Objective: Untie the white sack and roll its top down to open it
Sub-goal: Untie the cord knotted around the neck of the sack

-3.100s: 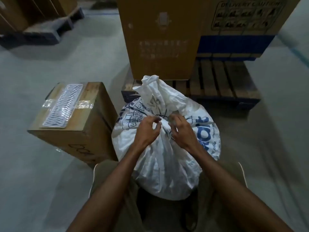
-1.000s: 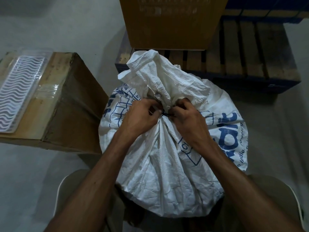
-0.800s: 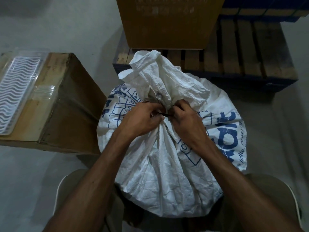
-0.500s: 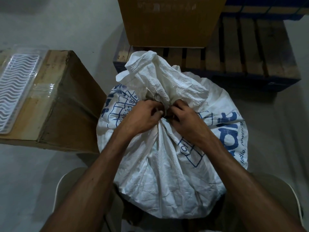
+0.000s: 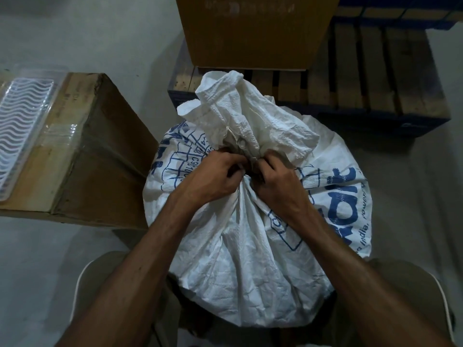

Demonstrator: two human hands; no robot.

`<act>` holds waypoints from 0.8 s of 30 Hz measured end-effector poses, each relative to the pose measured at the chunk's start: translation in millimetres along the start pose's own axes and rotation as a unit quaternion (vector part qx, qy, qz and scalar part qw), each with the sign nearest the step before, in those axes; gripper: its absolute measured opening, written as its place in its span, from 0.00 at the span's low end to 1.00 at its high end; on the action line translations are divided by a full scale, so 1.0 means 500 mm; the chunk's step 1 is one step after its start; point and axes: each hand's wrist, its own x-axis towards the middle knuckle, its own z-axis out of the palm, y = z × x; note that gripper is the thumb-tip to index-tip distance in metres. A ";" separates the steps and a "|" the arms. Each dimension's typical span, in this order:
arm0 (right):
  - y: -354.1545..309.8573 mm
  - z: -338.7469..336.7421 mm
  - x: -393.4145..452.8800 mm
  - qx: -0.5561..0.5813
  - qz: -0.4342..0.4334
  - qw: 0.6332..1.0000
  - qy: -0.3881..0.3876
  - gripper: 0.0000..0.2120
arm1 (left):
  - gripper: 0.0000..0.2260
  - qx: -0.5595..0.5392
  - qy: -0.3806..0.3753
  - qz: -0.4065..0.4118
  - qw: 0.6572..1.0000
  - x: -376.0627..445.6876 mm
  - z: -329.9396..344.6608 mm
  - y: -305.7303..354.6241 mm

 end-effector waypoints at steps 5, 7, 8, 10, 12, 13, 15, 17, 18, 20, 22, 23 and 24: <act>-0.017 0.011 -0.014 0.000 0.073 0.995 0.071 0.12 | 0.09 -0.023 0.028 -0.023 0.999 0.002 0.001 0.005; -0.022 0.013 -0.015 0.023 0.125 0.988 0.089 0.13 | 0.08 -0.016 0.058 -0.033 0.998 0.005 0.006 0.012; -0.024 0.013 -0.015 0.031 0.149 0.984 0.091 0.14 | 0.07 -0.014 0.066 -0.041 0.997 0.005 0.009 0.014; -0.026 0.011 -0.014 0.047 0.176 0.980 0.080 0.13 | 0.10 -0.013 0.077 -0.051 0.996 0.003 0.013 0.015; -0.020 0.004 -0.009 0.079 0.168 0.980 0.065 0.11 | 0.10 -0.014 0.086 -0.058 0.994 -0.002 0.017 0.013; -0.015 -0.002 -0.005 0.098 0.159 0.981 0.057 0.10 | 0.09 -0.017 0.087 -0.065 0.994 -0.004 0.018 0.013; -0.007 -0.012 -0.001 0.145 0.150 0.977 0.036 0.07 | 0.08 -0.019 0.081 -0.081 0.993 -0.007 0.018 0.012; -0.004 -0.018 -0.006 0.197 0.176 0.964 0.012 0.08 | 0.08 -0.009 0.065 -0.094 0.993 -0.008 0.018 0.013; -0.002 -0.019 -0.009 0.224 0.203 0.953 0.005 0.09 | 0.08 -0.004 0.056 -0.099 0.993 -0.008 0.017 0.014; 0.001 -0.021 -0.015 0.297 0.271 0.915 -0.002 0.10 | 0.09 0.006 0.036 -0.102 0.994 -0.006 0.015 0.017; 0.006 -0.025 -0.020 0.389 0.342 0.855 -0.010 0.11 | 0.08 0.019 0.015 -0.096 0.995 -0.005 0.014 0.022; 0.008 -0.027 -0.022 0.428 0.371 0.824 -0.017 0.11 | 0.08 0.023 0.007 -0.093 0.995 -0.004 0.013 0.025; 0.011 -0.029 -0.024 0.459 0.390 0.798 -0.024 0.12 | 0.07 0.025 0.001 -0.092 0.995 -0.003 0.012 0.027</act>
